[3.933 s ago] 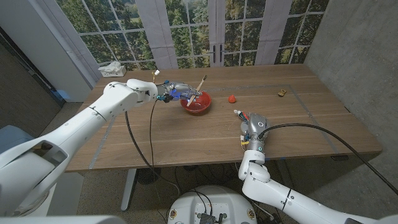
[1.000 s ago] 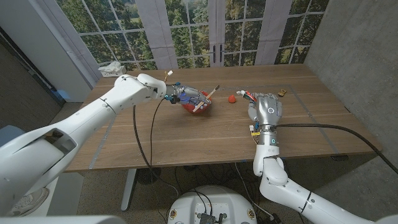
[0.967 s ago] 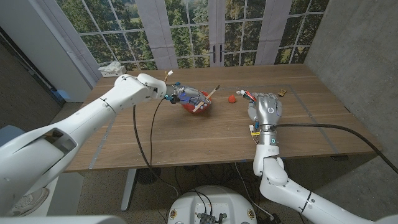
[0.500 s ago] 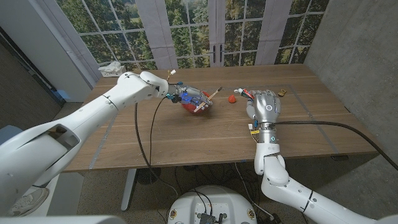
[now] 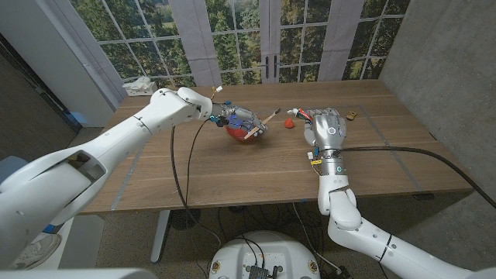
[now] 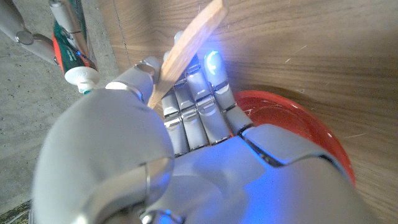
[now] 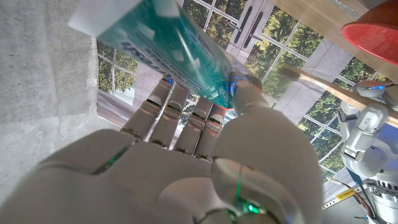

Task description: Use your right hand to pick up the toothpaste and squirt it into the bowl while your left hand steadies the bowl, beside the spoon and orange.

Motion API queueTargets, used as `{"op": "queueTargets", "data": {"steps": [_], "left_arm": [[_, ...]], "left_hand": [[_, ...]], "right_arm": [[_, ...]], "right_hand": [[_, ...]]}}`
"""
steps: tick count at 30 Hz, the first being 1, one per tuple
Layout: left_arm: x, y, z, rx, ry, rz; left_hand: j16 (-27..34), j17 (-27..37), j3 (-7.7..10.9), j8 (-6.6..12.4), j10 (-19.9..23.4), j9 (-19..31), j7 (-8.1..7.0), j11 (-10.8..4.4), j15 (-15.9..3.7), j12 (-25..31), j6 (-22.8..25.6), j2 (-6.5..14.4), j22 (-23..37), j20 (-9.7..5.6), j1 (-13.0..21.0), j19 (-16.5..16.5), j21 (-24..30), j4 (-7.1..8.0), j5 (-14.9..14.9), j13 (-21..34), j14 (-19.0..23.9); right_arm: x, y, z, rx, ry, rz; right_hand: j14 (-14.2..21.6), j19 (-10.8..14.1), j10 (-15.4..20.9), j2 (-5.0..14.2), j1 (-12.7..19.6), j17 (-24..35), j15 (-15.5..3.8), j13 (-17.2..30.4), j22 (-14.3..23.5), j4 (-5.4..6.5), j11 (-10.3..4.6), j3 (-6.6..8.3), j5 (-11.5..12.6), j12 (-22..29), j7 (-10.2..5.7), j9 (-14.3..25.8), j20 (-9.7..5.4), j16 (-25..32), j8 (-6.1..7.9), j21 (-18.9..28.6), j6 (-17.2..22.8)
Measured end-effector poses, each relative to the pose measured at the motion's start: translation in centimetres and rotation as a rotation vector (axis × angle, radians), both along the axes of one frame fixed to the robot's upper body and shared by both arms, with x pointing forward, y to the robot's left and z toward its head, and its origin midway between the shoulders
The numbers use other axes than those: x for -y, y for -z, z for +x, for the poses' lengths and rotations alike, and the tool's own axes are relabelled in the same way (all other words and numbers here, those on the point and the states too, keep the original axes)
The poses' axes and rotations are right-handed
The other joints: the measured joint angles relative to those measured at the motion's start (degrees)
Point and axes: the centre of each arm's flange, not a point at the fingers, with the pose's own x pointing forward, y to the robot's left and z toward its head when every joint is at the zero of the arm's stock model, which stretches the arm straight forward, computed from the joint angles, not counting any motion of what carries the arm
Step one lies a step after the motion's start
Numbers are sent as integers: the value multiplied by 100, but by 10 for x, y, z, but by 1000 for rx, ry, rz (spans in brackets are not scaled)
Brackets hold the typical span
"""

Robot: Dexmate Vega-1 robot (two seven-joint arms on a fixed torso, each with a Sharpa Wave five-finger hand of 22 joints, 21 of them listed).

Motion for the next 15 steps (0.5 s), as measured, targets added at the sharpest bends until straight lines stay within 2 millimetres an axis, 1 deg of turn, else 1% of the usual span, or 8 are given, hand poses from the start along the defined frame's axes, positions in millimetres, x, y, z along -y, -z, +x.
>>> {"op": "queueTargets", "data": {"steps": [1,15], "left_arm": [[0,0,0,0,4,1],[6,0,6,-38,64,-10]], "left_hand": [[0,-3,0,-21,1,2,0,1,0,0,0,0,0,0,0,0,0,0,0,1,0],[0,1,0,-24,8,3,0,7,-2,-22,0,0,-25,0,0,0,0,0,0,8,2]], "right_arm": [[0,-1,0,1,1,-1],[-5,-8,3,7,-2,-61]], "right_hand": [[0,0,0,0,0,1,0,0,0,0,0,0,0,-1,0,0,0,0,0,0,0],[41,0,0,0,0,28,-41,-1,0,0,1,0,-4,-23,-23,-5,0,-32,23,20,23]]}}
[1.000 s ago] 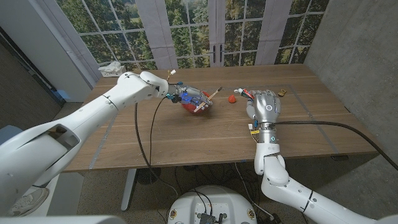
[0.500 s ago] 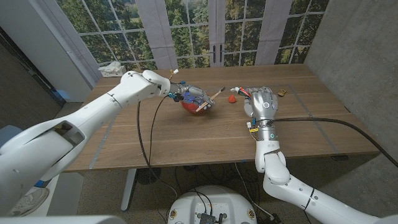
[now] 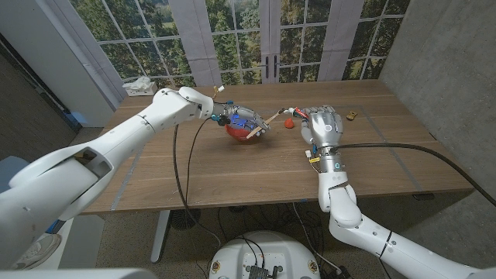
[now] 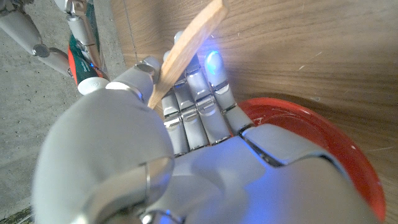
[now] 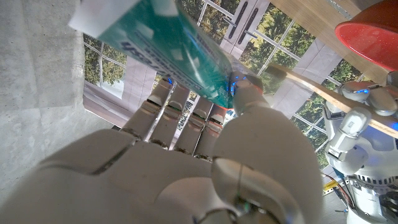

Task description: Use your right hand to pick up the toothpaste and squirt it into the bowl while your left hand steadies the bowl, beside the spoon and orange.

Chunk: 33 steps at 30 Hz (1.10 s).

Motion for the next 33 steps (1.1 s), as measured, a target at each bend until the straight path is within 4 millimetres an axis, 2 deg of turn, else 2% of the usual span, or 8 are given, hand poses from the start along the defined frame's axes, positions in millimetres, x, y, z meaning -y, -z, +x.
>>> {"op": "queueTargets", "data": {"steps": [33], "left_arm": [[4,5,8,-60,52,5]], "left_hand": [[-18,0,-7,-45,0,34,0,0,-1,-44,0,0,-25,0,0,0,0,7,-1,26,1]], "right_arm": [[-9,-8,4,-1,15,-107]], "right_hand": [[10,0,69,1,1,62,11,14,0,0,-23,-1,39,-33,-1,4,0,-85,23,65,0]]}}
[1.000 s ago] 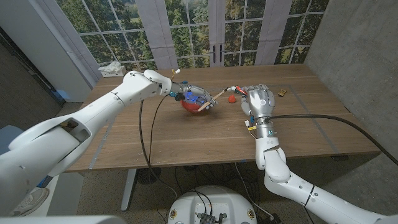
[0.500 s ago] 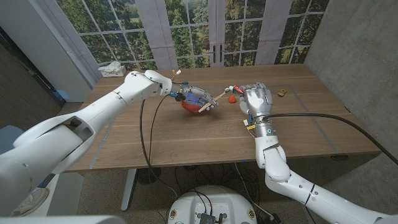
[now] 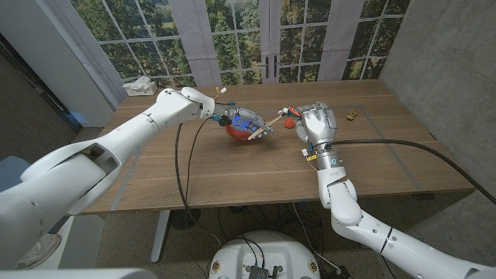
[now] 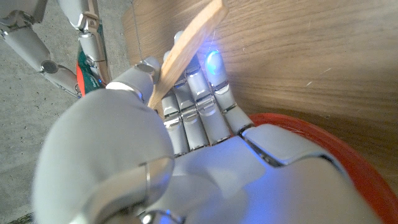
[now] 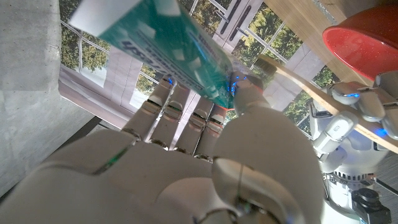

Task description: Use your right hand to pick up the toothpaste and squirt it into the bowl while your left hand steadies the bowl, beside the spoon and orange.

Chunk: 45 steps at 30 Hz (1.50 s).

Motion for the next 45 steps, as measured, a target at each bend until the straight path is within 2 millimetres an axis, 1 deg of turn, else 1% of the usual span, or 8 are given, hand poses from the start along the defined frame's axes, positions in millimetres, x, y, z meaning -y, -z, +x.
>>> {"op": "queueTargets", "data": {"steps": [3,7,19,21,23,35,38,45], "left_arm": [[1,-1,0,-1,3,-1],[1,-1,1,-2,6,-2],[2,-1,2,-10,18,-6],[2,-1,2,-11,18,-7],[2,-1,2,-11,19,-8],[1,-1,1,-11,19,-16],[1,0,0,-11,19,-16],[2,-1,-1,-8,21,-15]], "left_hand": [[-2,0,0,0,0,16,0,0,0,0,0,0,0,0,0,0,0,0,-5,0,0],[18,-1,-1,-5,0,16,0,0,0,0,0,0,1,0,0,0,0,1,-6,0,0],[18,-2,-16,-20,0,16,0,0,0,0,0,0,1,0,0,0,0,1,-16,7,0],[18,-2,-16,-20,0,15,0,0,0,0,0,0,1,0,0,0,0,1,-16,27,0],[18,-2,-16,-20,0,16,0,0,0,0,0,0,1,0,0,0,0,1,-16,27,0],[17,-4,-23,-21,0,35,0,0,0,0,0,0,2,0,0,0,0,7,-16,26,0],[14,-4,-23,-65,0,45,0,0,0,-17,0,0,2,0,0,0,0,7,-16,26,0],[13,-5,-23,-66,1,45,0,0,0,-40,0,0,2,0,0,0,0,8,-17,26,0]], "right_arm": [[-1,0,1,-4,-1,-4],[-1,0,1,-6,1,-7],[0,1,4,-17,8,-11],[0,0,5,-17,11,-10],[1,0,6,-17,13,-10],[7,-1,8,-14,32,-1],[9,0,8,-13,38,4],[13,1,8,-11,47,10]], "right_hand": [[0,0,9,-36,37,17,0,0,0,0,-9,0,-1,0,-50,-3,0,-21,0,0,51],[21,0,9,-35,38,29,21,0,-9,0,-10,0,-2,-1,-50,-4,0,-21,0,0,51],[52,-22,44,-35,40,70,-11,28,-14,-1,3,0,-7,-8,-50,-3,22,-43,-2,44,51],[52,-22,72,-109,115,70,-11,28,-14,-16,-8,16,-7,-23,-82,0,22,-43,-2,44,83],[60,-22,71,-56,168,70,-3,28,-14,-16,-8,15,-13,-22,-92,0,22,-65,-3,44,93],[62,-21,70,-56,168,96,0,27,-13,-16,-8,15,-14,-3,-93,0,21,-109,-23,88,93],[62,-21,69,-56,168,123,0,26,-10,-16,-8,15,-18,-3,-101,0,21,-109,-24,88,102],[94,-21,69,-56,168,136,-32,35,2,-16,-8,15,0,-4,-101,-1,21,-109,-15,88,102]]}}
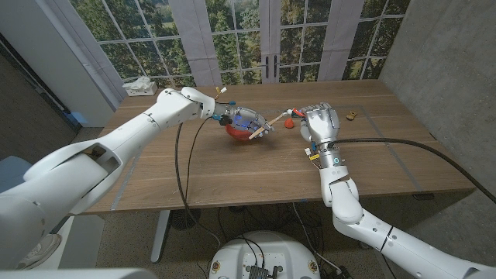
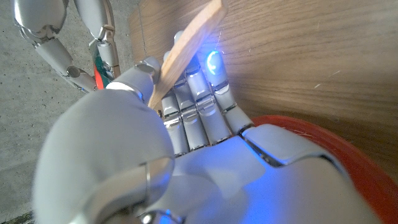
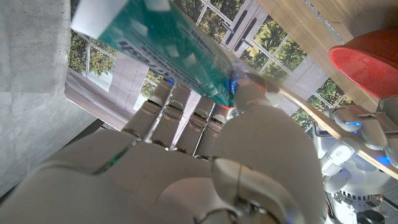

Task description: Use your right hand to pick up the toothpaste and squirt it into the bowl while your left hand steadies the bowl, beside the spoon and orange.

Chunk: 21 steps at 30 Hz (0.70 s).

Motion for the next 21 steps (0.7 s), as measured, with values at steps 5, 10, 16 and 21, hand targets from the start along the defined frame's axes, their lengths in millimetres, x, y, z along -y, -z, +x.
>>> {"op": "queueTargets", "data": {"steps": [5,10,16,21], "left_arm": [[0,0,-1,-4,-6,-2],[1,1,-1,-3,-5,-3],[1,1,-2,-6,-4,-5],[2,1,-2,-8,-2,-7]], "left_hand": [[-5,0,0,0,0,0,0,0,0,-22,0,0,-19,0,0,0,0,0,23,0,0],[-12,5,-1,-1,0,-1,0,0,0,-22,0,0,-28,0,0,0,0,1,23,0,0],[-12,5,-1,-1,0,-1,0,0,0,-22,0,0,-28,0,0,0,0,1,23,28,0],[-13,5,-2,-5,1,-1,0,-1,0,-21,0,0,-28,0,0,0,0,1,23,28,0]], "right_arm": [[1,1,0,-1,0,1],[1,1,0,-2,-4,2],[1,2,0,-1,-9,-1],[1,2,0,0,-14,-3]], "right_hand": [[12,0,8,0,0,13,13,3,0,0,5,0,0,-1,0,-2,0,-41,15,45,0],[21,0,45,0,0,13,21,3,0,0,19,0,0,-3,0,-4,0,-41,15,45,0],[63,0,53,0,0,40,-21,3,0,0,10,0,0,-19,0,-3,0,-62,14,45,0],[82,0,75,0,0,67,0,3,-1,0,32,0,0,-25,23,-2,0,-62,14,88,23]]}}
